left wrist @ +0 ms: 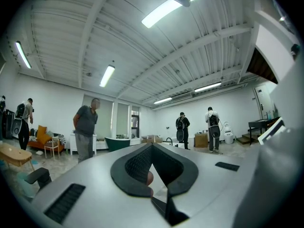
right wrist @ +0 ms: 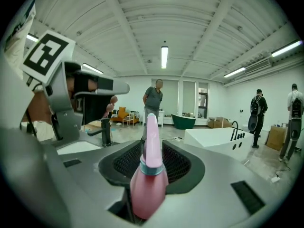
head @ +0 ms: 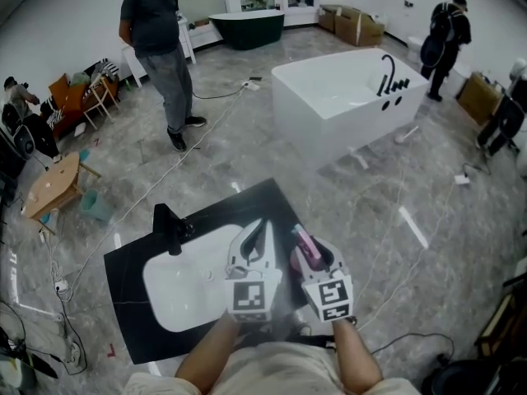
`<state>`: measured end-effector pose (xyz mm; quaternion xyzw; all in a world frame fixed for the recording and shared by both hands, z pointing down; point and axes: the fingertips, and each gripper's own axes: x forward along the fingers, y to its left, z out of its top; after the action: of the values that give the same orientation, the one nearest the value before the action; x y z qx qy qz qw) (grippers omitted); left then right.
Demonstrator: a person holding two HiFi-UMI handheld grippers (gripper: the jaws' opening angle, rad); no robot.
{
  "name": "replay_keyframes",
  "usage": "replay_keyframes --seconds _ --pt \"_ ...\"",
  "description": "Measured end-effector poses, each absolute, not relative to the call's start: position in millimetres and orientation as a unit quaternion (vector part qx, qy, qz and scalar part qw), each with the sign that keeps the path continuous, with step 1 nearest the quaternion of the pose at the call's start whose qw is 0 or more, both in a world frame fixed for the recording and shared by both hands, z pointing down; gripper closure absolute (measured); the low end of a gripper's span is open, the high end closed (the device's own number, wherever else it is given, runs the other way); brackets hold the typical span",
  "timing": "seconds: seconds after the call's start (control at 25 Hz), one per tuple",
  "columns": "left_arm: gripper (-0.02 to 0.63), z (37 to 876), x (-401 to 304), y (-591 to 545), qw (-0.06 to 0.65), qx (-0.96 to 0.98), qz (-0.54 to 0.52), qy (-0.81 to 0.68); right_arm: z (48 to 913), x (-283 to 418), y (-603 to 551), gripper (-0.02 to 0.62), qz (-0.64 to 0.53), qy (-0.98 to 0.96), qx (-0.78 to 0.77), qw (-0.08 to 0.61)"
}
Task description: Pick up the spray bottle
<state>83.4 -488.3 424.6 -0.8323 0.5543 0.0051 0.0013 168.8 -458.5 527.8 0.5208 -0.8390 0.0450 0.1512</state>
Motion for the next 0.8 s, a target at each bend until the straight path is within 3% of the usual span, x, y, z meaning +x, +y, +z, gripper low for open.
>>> replay_keyframes --seconds 0.64,0.8 --pt "0.604 400.6 103.3 -479.5 0.014 -0.843 0.028 0.538 371.6 211.4 -444.8 0.449 0.004 -0.818 0.576 -0.002" --pt "0.604 397.5 105.4 -476.6 0.015 -0.844 0.034 0.535 362.0 211.2 -440.7 0.450 -0.016 -0.812 0.583 -0.003"
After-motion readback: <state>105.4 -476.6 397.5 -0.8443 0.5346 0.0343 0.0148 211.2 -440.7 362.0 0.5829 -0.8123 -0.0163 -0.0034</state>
